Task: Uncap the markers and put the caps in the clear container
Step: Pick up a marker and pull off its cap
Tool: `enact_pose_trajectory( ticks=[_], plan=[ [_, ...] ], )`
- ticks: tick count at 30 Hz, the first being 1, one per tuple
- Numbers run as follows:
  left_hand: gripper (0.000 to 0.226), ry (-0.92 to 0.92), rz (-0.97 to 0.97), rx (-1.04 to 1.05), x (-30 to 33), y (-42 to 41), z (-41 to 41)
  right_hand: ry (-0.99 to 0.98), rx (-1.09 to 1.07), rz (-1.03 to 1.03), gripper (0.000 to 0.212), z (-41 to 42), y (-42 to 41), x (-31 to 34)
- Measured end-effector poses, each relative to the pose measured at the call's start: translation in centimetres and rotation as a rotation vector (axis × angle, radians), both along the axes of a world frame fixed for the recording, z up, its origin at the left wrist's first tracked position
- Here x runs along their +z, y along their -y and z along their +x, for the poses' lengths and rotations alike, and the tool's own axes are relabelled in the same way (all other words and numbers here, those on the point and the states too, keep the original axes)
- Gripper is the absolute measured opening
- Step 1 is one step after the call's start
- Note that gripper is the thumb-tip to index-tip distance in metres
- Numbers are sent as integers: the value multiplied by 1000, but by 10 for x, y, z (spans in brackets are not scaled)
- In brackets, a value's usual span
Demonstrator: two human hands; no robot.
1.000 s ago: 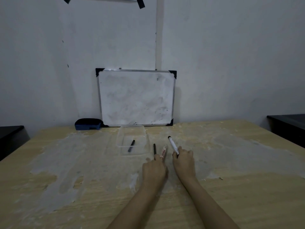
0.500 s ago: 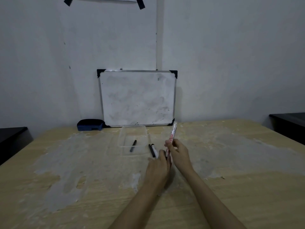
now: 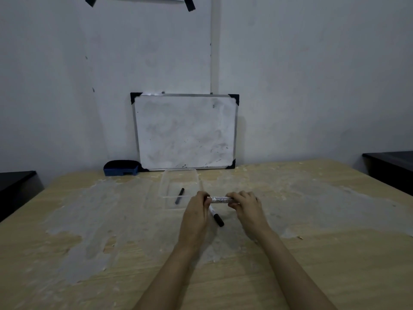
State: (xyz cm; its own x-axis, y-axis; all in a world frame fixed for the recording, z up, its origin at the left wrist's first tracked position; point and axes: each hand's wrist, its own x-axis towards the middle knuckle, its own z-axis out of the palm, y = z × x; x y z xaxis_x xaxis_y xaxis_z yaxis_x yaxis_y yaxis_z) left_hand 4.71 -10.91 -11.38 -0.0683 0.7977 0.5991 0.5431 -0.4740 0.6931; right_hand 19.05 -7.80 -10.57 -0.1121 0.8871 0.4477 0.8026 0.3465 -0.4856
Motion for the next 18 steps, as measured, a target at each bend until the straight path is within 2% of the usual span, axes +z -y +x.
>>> enact_pose_trajectory(
  ticks=[4,7,10,12,15,16,17,18],
  plan=[
    [12,-382,163,112,3,-3,-10,18,47,-27,21,0,1,0],
    [14,-448,180,199,3,-7,-11,55,19,43,21,-4,2,0],
    [25,-319,45,207,1,-9,-10,81,-24,172,18,-7,4,1],
    [33,-157,-79,167,0,-11,-6,87,-33,231,18,-11,6,1],
    [42,325,-336,155,0,-15,-7,103,-132,331,27,-7,5,-1],
    [43,429,-401,192,-2,-17,-14,74,-170,331,28,-2,4,-3],
    [43,427,-429,221,-3,-18,-21,52,-199,318,27,4,3,-5],
    [43,339,-415,244,-5,-18,-27,34,-217,302,23,9,2,-7]
  ],
)
